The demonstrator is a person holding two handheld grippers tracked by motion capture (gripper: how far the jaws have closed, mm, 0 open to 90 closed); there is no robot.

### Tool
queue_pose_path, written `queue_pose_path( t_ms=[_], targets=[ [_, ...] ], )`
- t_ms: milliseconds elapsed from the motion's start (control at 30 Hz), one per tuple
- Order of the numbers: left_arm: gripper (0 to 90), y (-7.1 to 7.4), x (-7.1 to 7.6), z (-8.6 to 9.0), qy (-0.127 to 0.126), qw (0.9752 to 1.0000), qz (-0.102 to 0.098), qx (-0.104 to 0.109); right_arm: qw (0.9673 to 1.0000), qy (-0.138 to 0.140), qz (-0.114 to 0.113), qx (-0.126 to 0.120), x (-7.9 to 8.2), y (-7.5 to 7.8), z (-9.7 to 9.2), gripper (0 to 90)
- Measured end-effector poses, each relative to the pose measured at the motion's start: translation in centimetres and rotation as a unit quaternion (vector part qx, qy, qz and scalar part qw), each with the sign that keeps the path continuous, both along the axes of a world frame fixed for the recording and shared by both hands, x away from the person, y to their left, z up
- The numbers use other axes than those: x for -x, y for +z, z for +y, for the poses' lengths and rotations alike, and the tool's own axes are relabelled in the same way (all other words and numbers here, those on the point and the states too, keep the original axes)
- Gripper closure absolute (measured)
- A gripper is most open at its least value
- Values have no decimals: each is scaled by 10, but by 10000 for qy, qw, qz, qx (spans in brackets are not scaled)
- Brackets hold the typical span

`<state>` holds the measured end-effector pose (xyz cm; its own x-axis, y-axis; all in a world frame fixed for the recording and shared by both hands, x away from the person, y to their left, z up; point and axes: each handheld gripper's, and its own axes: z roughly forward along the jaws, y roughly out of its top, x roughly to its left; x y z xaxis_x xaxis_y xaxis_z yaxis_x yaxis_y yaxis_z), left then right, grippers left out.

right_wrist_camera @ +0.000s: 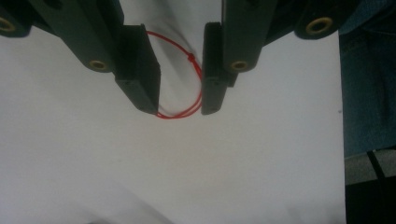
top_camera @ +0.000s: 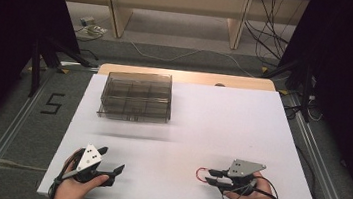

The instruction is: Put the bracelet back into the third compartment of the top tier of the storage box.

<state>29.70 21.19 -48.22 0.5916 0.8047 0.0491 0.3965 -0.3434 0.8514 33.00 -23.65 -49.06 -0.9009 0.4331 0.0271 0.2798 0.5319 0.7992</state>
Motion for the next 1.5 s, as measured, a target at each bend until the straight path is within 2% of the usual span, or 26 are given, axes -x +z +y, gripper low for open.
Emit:
queue_pose_path(
  t_ms=[267,400,533,700,1067,1500],
  targets=[
    [182,0,0,0,22,10000,-49,-38,9994,143,180,241,-3,-5,4,736],
    [182,0,0,0,13,10000,-59,-51,9989,150,234,371,-3,-6,7,813],
    [182,0,0,0,14,10000,-83,-45,9990,70,283,352,-5,-7,6,871],
    [185,1,1,0,19,9999,-108,-59,9990,69,270,358,-5,-6,6,884],
    [186,1,1,1,48,9999,-156,-45,9996,-3,216,199,-4,-2,5,900],
    [188,1,1,1,40,9998,-194,-36,9998,-134,36,-138,-5,9,5,900]
  ],
)
